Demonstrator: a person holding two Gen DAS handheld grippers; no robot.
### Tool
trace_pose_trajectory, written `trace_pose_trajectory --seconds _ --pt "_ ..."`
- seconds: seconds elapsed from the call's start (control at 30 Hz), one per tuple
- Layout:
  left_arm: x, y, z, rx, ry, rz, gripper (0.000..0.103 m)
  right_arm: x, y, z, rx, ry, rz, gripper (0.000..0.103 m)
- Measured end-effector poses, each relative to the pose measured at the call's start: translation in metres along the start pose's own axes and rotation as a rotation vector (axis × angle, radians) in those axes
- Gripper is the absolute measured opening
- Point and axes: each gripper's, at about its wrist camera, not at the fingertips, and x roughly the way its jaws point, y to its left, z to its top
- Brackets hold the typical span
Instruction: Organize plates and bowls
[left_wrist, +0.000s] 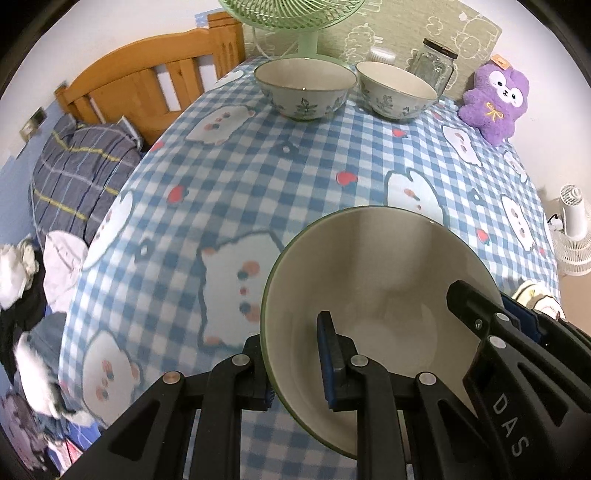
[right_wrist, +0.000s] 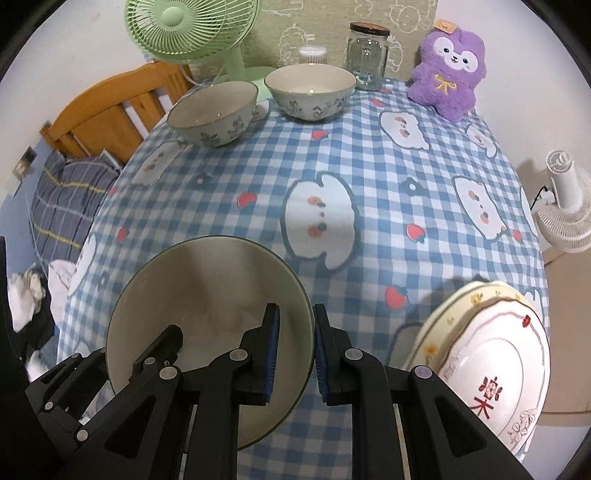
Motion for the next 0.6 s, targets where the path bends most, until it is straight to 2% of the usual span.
trace_pose_trajectory --seconds 0.3,0.6 --pt "-0.002 -0.011 -0.032 -0.046 -0.006 0.024 0.016 -0.002 -0.010 -0.025 -0.075 0.019 0.013 0.021" --pt "0.000 -0.015 -0.042 -0.004 -0.023 0.045 0.017 0.000 -0.014 -0.039 -0.079 0.035 0.016 0.021"
